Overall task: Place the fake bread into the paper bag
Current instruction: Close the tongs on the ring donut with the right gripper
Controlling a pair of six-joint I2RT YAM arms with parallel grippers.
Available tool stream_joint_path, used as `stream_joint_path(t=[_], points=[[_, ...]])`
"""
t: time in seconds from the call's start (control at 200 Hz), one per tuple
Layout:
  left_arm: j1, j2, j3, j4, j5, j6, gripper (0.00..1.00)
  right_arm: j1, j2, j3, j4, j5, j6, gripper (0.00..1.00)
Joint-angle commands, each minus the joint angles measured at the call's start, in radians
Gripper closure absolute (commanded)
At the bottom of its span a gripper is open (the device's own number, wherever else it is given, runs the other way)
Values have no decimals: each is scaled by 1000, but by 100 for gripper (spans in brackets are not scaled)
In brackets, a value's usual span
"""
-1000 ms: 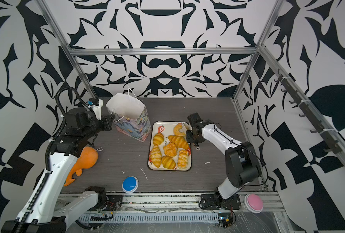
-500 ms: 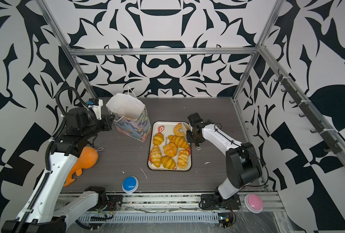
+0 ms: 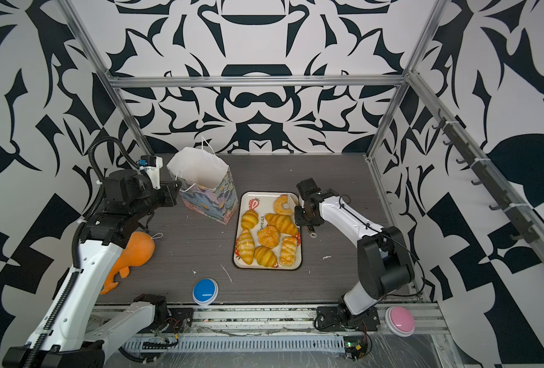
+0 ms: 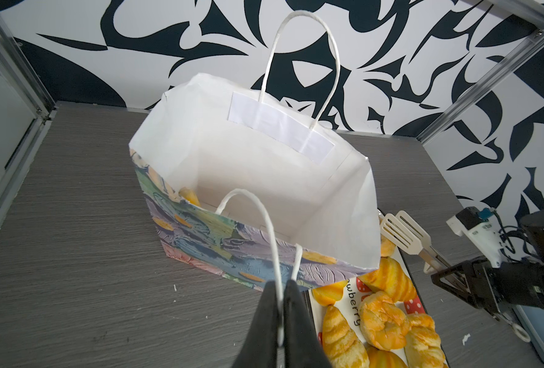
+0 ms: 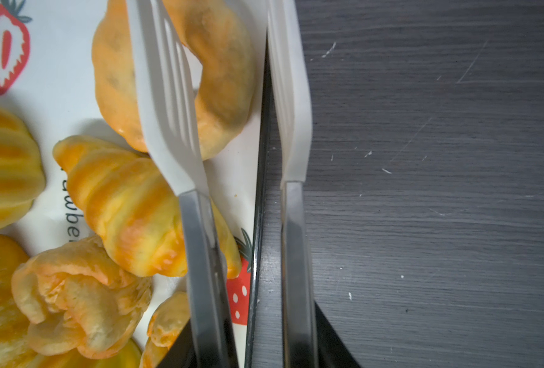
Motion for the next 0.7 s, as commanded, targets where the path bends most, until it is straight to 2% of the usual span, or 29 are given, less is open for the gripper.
stream_joint_path(t=[0.0,0.695], points=[[3,2,-11,-10,4,2,89,8,-26,3,5,-9,0,58],[3,2,-10,-13,3,3,89,22,-2,4,7,18,0,59]])
